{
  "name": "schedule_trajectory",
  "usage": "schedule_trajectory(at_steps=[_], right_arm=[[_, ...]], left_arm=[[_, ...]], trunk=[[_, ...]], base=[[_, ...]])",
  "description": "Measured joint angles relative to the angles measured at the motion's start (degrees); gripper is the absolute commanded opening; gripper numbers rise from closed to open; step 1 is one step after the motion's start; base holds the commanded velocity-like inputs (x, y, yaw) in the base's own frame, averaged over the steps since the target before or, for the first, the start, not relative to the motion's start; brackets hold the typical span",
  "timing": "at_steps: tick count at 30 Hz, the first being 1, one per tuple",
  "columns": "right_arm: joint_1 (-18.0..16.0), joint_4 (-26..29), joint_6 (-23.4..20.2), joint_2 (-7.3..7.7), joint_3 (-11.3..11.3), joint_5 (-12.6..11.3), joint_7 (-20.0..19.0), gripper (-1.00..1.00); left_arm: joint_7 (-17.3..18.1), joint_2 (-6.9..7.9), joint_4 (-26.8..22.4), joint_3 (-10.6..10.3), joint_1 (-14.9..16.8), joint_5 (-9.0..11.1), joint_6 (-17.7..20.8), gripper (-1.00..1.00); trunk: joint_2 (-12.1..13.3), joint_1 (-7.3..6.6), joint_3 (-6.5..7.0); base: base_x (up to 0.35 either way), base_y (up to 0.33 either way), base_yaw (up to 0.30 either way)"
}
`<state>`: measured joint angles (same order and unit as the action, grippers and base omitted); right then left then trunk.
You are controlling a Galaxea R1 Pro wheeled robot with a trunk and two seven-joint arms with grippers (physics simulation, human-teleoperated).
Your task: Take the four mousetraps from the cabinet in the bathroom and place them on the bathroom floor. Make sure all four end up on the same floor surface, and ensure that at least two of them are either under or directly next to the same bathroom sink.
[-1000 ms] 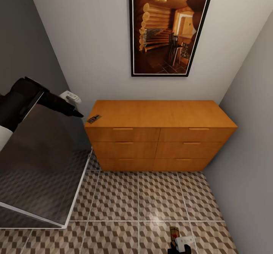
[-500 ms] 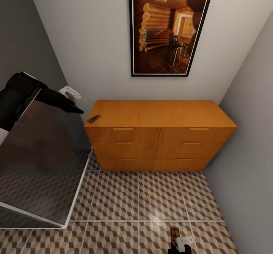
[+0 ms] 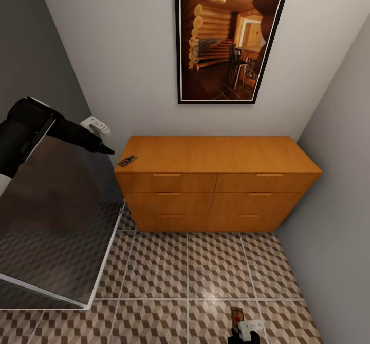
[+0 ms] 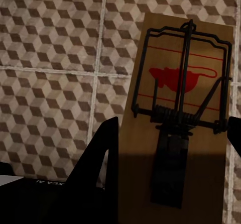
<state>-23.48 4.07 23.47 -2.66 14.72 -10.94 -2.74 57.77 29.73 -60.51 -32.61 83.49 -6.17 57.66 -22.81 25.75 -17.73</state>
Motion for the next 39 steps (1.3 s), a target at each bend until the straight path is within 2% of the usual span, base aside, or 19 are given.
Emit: schedule_trajectory(at_steps=[18,33,39], right_arm=[[0.0,0.0,0.0,-0.01,0.0,0.0,0.0,-1.0],[0.0,0.0,0.0,-0.08,0.0,0.0,0.0,-1.0],[0.0,0.0,0.0,-0.11,0.0,0.0,0.0,-1.0]], left_arm=[[0.0,0.01,0.4,-0.2,0.0,-0.1,0.0,1.0],[-0.1,0.01,0.6,-0.3,0.0,-0.1,-0.2,1.0],[-0.1,0.0,0.6,-0.4,0.0,-0.1,-0.2,1.0]], trunk=[[0.0,-0.01,0.0],[0.0,-0.03,0.0],[0.0,0.0,0.0]], base=[[0.008,0.0,0.0],[0.271,-0.053,0.0],[0.107,-0.017,0.0]])
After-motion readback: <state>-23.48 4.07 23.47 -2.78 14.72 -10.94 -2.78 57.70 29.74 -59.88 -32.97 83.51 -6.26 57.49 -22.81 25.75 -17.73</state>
